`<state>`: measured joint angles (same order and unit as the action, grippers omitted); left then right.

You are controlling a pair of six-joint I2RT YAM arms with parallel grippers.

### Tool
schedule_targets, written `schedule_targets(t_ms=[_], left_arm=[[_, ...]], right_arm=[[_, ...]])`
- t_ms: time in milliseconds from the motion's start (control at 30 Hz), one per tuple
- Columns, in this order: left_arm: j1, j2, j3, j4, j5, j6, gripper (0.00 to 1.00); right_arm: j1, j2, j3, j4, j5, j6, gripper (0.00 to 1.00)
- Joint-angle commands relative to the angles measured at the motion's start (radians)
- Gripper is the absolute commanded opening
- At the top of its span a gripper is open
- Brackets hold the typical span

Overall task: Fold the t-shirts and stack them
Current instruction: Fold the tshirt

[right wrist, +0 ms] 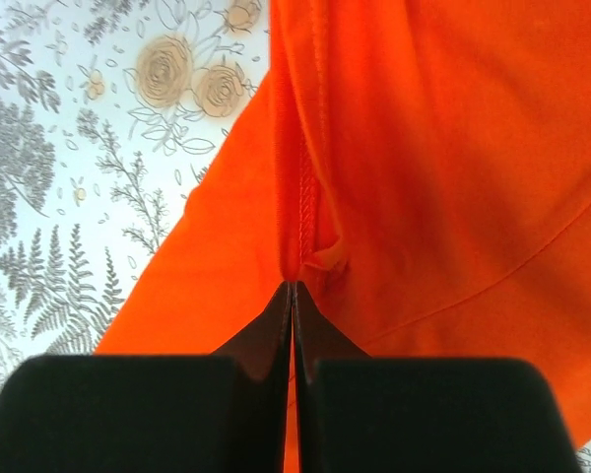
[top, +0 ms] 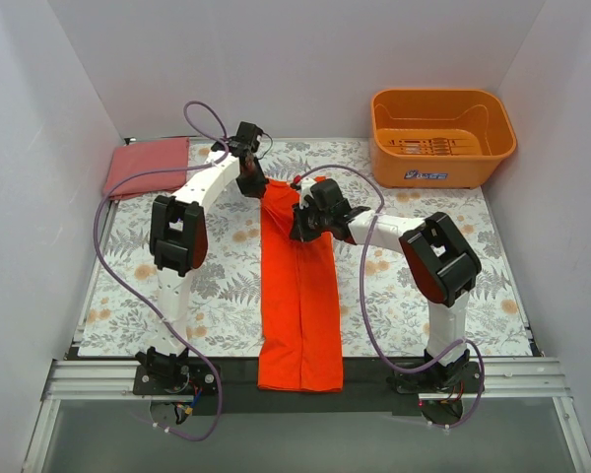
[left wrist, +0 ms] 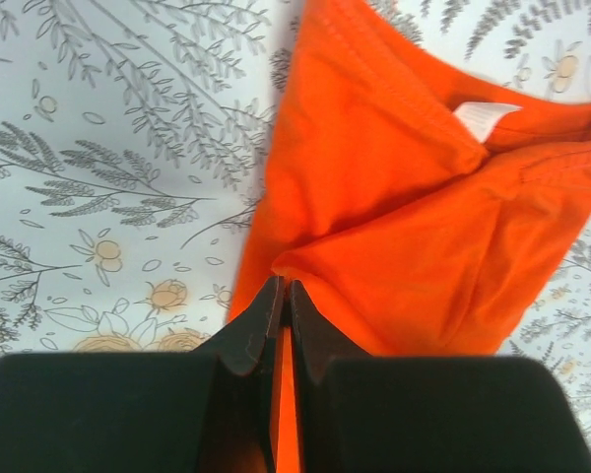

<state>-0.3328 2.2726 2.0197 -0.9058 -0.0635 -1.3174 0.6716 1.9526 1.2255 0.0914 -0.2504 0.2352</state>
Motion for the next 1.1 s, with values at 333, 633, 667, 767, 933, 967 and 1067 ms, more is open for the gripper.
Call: schedule_targets(t_ms=[333,633,667,767,933,967,1067], left_arm=[[-0.035,0.064,0.109,0.024,0.001,-0.011,0.0],[-0.043,0.073,0.09,0.077,-0.027,-0.009,0.0],[-0.043,0.073,0.088,0.082,-0.029,-0.011,0.0],[-0.043,0.079,0.086,0.091,-0.029,-0.011,0.0],[-0.048,0.08,0.056,0.129,-0.027,-0.003,0.0],[-0.048,0.077,0.048,0.137,-0.027,0.0,0.0],[-0.051,0.077,0.024,0.16,-0.036,0.013,0.02]], right_arm=[[-0.056,-0.064,-0.049,0.1,-0.121,0.096,0.01],[-0.11,-0.067,-0.061,0.103,-0.156,0.099,0.01],[-0.116,-0.064,-0.06,0.103,-0.158,0.099,0.01],[-0.128,-0.055,-0.058,0.103,-0.168,0.099,0.01],[-0.139,-0.035,-0.044,0.1,-0.158,0.081,0.01],[-0.141,-0.028,-0.041,0.1,-0.153,0.075,0.01],[-0.145,-0.014,-0.029,0.09,-0.151,0.056,0.01]])
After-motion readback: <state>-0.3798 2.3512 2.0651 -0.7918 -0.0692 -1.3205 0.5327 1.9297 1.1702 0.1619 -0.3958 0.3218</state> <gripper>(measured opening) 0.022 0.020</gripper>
